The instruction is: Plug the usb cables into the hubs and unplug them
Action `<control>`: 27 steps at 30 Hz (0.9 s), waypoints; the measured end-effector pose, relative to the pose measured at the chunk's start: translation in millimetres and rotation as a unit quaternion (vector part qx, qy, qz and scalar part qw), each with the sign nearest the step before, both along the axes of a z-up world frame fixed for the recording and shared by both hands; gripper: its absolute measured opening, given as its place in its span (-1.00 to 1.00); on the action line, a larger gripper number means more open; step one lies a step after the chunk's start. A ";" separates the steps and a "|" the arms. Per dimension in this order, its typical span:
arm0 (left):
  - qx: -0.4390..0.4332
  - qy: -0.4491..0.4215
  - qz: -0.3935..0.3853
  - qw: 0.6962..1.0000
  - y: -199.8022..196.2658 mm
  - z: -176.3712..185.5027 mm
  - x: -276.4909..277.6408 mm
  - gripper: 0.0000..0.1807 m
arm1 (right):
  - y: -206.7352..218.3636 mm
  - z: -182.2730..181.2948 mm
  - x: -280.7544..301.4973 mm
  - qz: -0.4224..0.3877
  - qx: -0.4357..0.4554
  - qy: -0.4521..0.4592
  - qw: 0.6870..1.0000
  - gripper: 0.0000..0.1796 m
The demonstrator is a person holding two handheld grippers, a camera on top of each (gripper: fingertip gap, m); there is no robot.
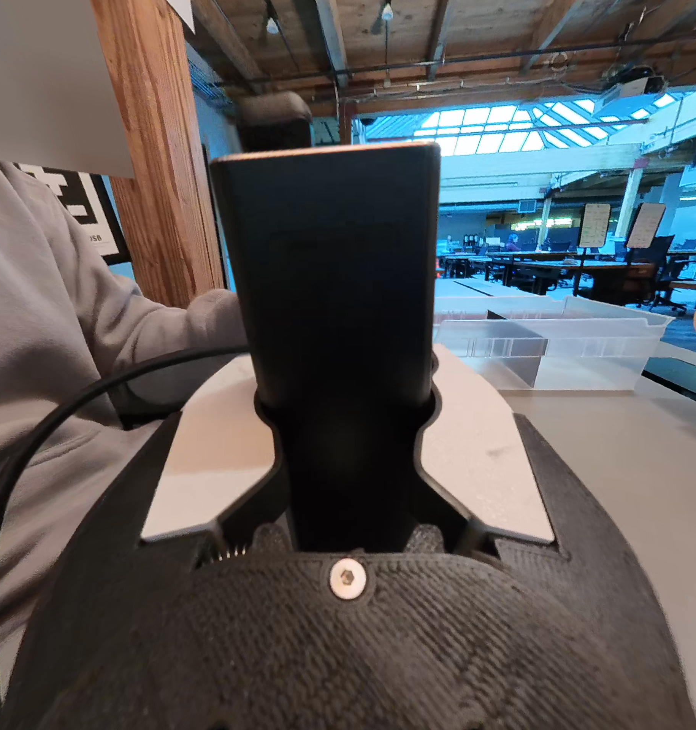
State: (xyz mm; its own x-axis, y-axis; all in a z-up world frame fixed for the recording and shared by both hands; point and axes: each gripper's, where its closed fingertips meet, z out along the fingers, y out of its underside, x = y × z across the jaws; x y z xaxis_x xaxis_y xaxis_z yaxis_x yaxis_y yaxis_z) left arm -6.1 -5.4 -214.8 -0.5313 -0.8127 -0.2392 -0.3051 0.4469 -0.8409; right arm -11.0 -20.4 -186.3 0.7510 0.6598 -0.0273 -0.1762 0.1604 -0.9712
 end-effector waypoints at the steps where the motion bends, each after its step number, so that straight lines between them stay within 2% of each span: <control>1: -0.033 -0.001 -0.016 0.999 -3.1 2.3 -1.6 -0.89 | -0.9 1.3 -0.8 0.004 0.003 0.003 1.000 -0.17; 7: -0.026 -0.006 -0.051 0.998 -8.8 -7.5 -1.0 -0.70 | -0.1 -0.8 -5.1 0.013 -0.001 -0.001 1.000 -0.17; 16: -0.082 -0.011 -0.065 0.994 -16.1 -4.3 4.6 -0.88 | 2.8 -4.9 -7.9 0.009 -0.012 -0.015 1.000 -0.17; 19: -0.061 -0.007 -0.061 0.996 -13.3 -7.9 3.4 -0.89 | 8.7 -16.6 -10.2 -0.002 -0.042 -0.045 0.998 -0.17; 21: -0.030 0.001 -0.064 0.997 -13.4 -12.3 0.9 -0.89 | 8.3 -16.9 -11.9 0.007 -0.047 -0.039 0.998 -0.17; 27: -0.010 0.015 -0.070 0.997 -15.5 -18.4 3.4 -0.89 | 9.9 -19.8 -15.5 0.009 -0.060 -0.048 0.997 -0.17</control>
